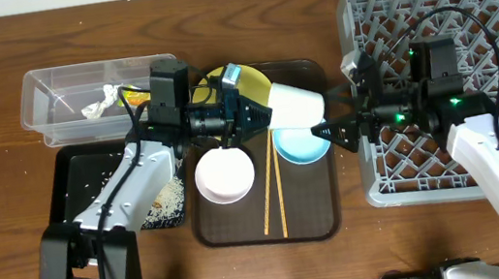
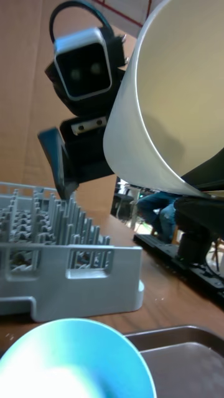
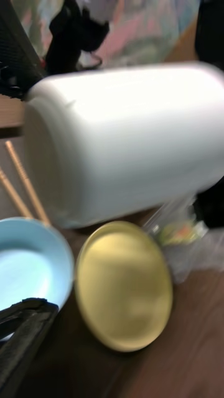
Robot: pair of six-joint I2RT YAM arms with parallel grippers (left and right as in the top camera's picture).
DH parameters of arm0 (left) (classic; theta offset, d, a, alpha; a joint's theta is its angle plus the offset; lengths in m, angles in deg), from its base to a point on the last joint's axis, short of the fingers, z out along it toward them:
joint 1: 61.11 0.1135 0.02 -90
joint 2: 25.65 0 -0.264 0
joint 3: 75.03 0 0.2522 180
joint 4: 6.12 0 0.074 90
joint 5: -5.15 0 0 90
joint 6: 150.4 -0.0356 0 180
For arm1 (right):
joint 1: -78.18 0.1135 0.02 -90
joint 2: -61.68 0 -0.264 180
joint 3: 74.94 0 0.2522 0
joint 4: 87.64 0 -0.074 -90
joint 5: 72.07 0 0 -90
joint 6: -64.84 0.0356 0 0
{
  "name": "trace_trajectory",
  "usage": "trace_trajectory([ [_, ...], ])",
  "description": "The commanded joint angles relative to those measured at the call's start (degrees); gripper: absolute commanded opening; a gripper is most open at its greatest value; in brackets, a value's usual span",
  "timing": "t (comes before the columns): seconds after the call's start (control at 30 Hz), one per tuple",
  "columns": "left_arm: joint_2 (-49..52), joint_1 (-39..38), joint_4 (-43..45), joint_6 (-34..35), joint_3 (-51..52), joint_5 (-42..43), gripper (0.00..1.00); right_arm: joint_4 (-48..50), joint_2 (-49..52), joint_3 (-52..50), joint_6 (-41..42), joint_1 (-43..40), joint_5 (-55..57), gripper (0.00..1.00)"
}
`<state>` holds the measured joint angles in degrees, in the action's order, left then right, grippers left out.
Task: Sort waste into correct bins and load items into the dishwasher rack
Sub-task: 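Lift the white cup with the left gripper and hand it to the right gripper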
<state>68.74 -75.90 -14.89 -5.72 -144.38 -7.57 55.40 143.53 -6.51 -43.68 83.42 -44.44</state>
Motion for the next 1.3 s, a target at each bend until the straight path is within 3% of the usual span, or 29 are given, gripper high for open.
trace_trajectory([
  [0.0,0.0,-0.2,0.3,0.5,-0.5,3.3,0.06,2.4,0.2,1.0,-0.8,1.6,-7.8,0.99],
  [0.1,0.0,-0.2,0.3,0.6,-0.5,3.3,0.06,3.8,0.2,1.0,-0.8,2.6,-9.3,0.99],
  [0.27,0.0,-0.2,0.5,2.0,-0.5,3.4,0.06,3.7,0.2,1.0,-0.8,4.2,-9.2,0.89],
  [0.73,0.0,-0.2,0.7,2.0,-0.5,4.4,0.06,7.2,0.2,1.0,-0.7,4.5,-9.0,0.85],
  [1.1,0.0,-0.2,0.7,1.1,-0.5,4.3,0.06,7.1,0.2,1.0,-0.2,4.5,-7.6,0.59],
  [1.23,0.0,-0.2,0.7,-4.3,-0.5,3.2,0.29,7.1,0.2,1.0,4.6,4.5,0.1,0.50],
  [1.27,0.0,-0.2,0.7,-5.7,-0.5,2.4,0.30,7.1,0.2,1.0,5.7,4.5,2.4,0.48],
])
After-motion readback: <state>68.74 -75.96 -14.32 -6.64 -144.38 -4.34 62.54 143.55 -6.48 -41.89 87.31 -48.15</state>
